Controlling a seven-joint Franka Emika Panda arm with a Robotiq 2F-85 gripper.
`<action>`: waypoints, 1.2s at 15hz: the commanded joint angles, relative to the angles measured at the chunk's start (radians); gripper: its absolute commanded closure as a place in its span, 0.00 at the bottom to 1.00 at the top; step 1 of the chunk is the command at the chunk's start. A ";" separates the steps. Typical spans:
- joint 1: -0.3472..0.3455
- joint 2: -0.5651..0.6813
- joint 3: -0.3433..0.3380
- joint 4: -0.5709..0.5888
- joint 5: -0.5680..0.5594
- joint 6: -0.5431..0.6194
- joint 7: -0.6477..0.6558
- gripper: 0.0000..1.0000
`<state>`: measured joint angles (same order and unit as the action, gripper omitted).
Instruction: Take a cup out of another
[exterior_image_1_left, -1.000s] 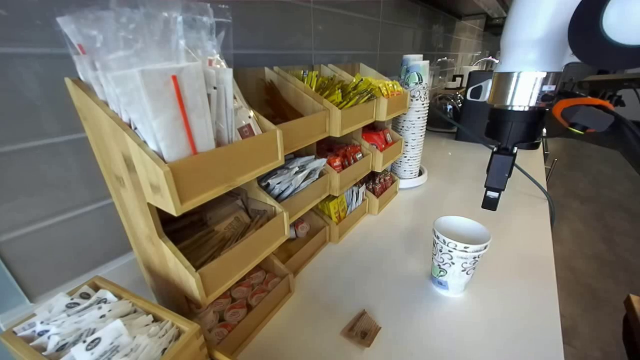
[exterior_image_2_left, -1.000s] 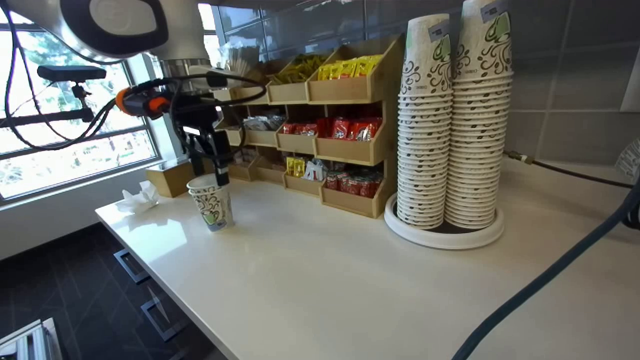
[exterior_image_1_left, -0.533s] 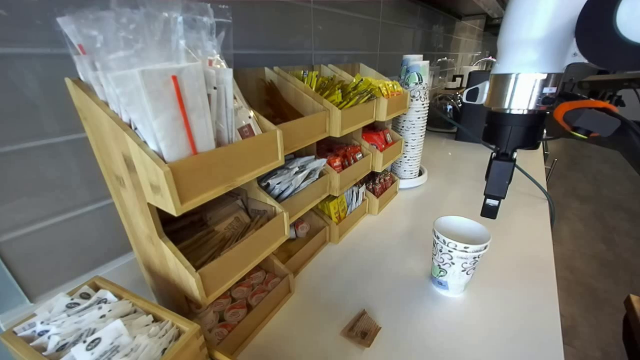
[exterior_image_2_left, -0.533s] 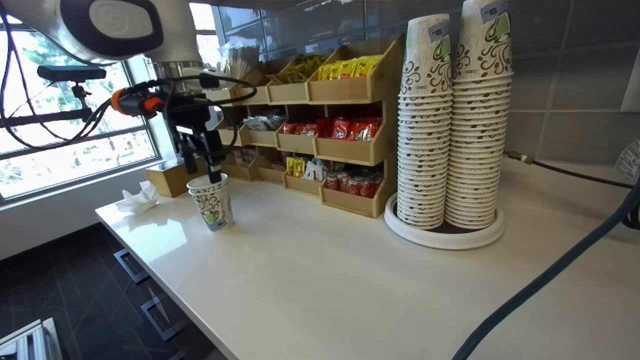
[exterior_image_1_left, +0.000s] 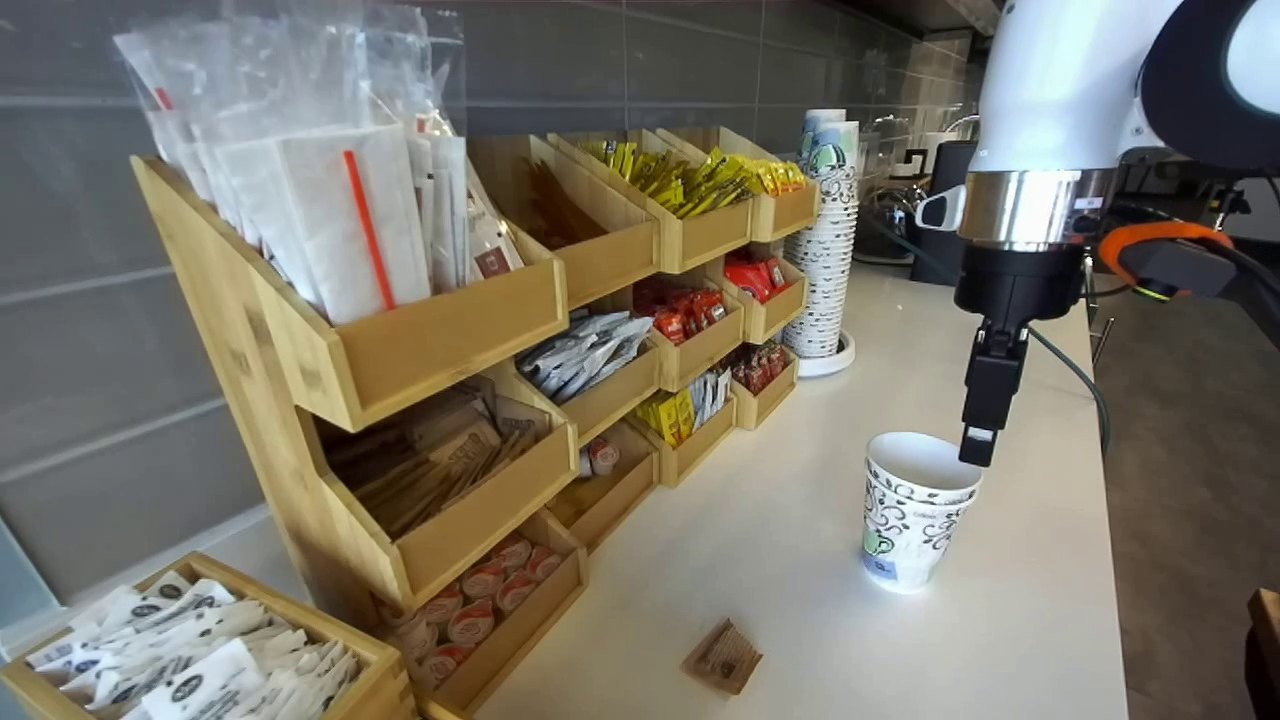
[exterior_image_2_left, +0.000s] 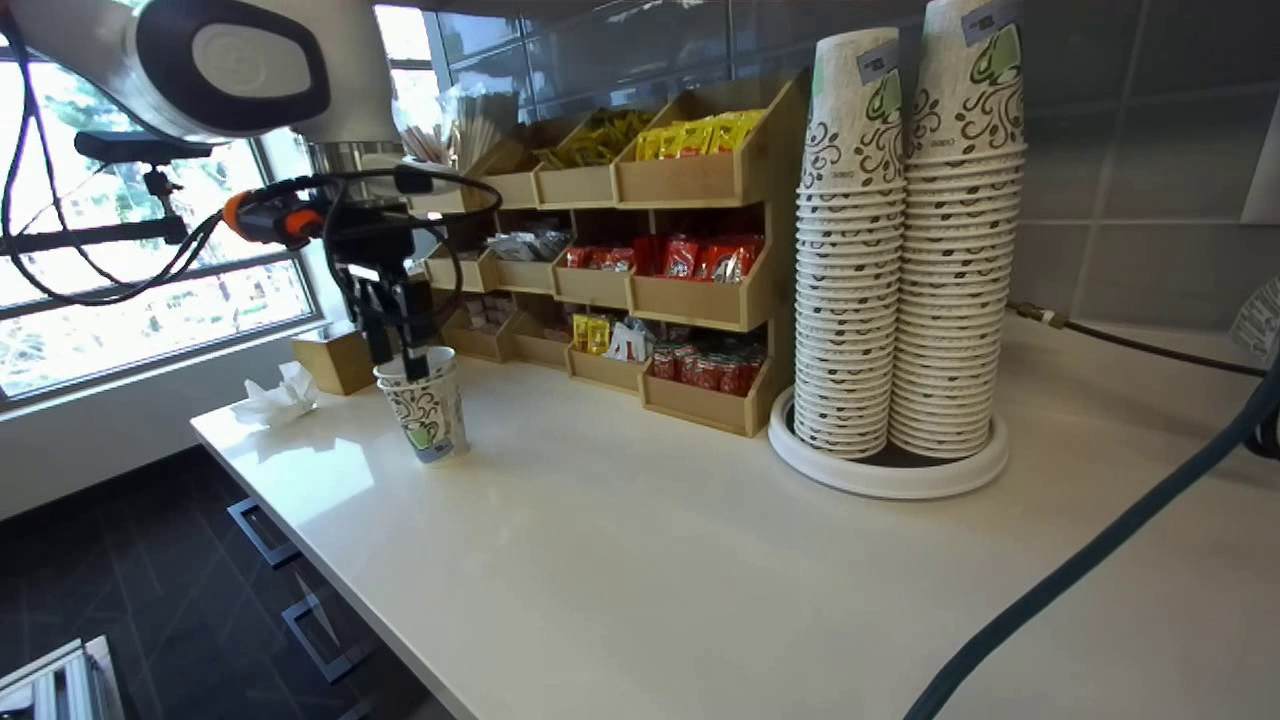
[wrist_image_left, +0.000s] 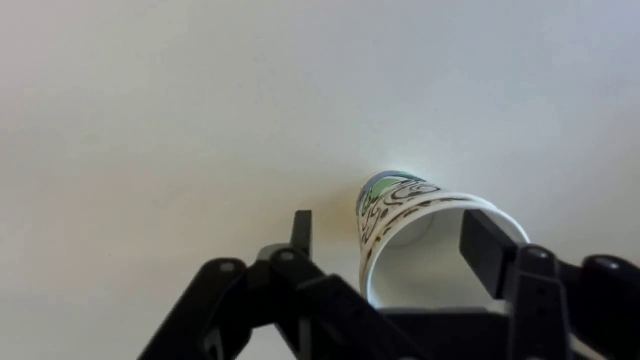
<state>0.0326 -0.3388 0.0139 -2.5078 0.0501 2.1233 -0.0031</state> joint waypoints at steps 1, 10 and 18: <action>0.007 0.020 0.004 0.014 0.030 0.000 0.013 0.54; 0.011 0.019 0.002 0.022 0.062 0.040 0.008 0.63; 0.007 0.054 0.006 0.028 0.069 0.109 0.045 0.16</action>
<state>0.0366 -0.3180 0.0142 -2.4970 0.0943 2.2081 0.0140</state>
